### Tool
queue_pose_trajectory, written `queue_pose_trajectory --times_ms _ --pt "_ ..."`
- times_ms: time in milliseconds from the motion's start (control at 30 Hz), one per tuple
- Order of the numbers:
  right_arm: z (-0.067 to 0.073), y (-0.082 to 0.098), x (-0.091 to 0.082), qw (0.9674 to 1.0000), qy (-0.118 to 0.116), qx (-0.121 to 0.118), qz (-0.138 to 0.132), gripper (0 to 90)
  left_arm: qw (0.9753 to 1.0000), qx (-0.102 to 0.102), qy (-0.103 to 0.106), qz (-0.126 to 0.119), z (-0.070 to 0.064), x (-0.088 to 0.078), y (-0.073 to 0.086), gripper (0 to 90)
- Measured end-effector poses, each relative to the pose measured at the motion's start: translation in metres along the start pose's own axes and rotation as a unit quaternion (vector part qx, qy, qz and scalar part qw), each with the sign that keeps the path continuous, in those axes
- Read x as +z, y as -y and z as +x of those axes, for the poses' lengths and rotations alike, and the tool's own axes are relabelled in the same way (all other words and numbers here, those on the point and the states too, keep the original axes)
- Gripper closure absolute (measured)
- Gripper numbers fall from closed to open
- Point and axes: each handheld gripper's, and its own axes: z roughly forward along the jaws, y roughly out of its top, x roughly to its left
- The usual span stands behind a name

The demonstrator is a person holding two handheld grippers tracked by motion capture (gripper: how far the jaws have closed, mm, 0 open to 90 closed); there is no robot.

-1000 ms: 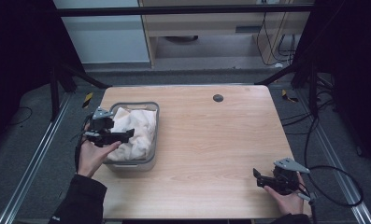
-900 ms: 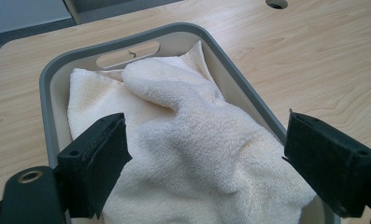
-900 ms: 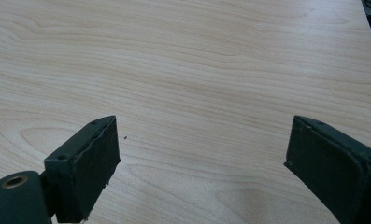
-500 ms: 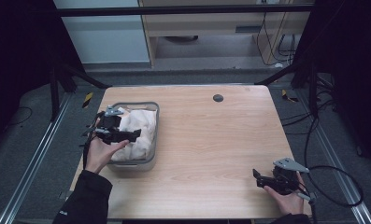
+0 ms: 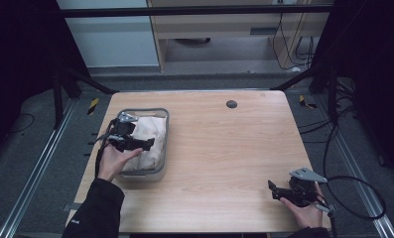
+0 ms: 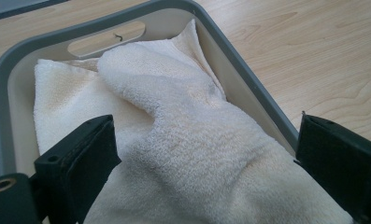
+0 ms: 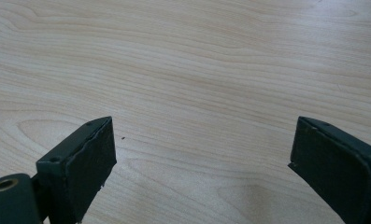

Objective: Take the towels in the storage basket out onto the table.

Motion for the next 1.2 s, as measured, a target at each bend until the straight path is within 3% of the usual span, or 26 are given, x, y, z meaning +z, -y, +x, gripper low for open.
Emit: queue_pose_trajectory --times_ms 433,833,1033,1200 --pt "0.001 0.001 0.002 0.9999 -0.001 -0.004 0.013 4.1 0.9996 -0.019 0.007 0.018 0.005 0.021 0.014 1.7" --pt "0.002 0.001 0.005 0.9996 -0.001 -0.014 0.023 3.4 0.9993 -0.017 0.007 0.033 0.002 0.031 0.021 2.7" --pt "0.002 0.001 0.005 0.9996 -0.003 -0.011 0.026 3.4 0.999 -0.025 0.01 0.037 0.004 0.033 0.024 10.2" --pt "0.003 0.001 0.005 0.9996 -0.003 -0.012 0.026 3.3 0.9982 -0.037 0.027 0.038 0.005 0.035 0.027 28.8"
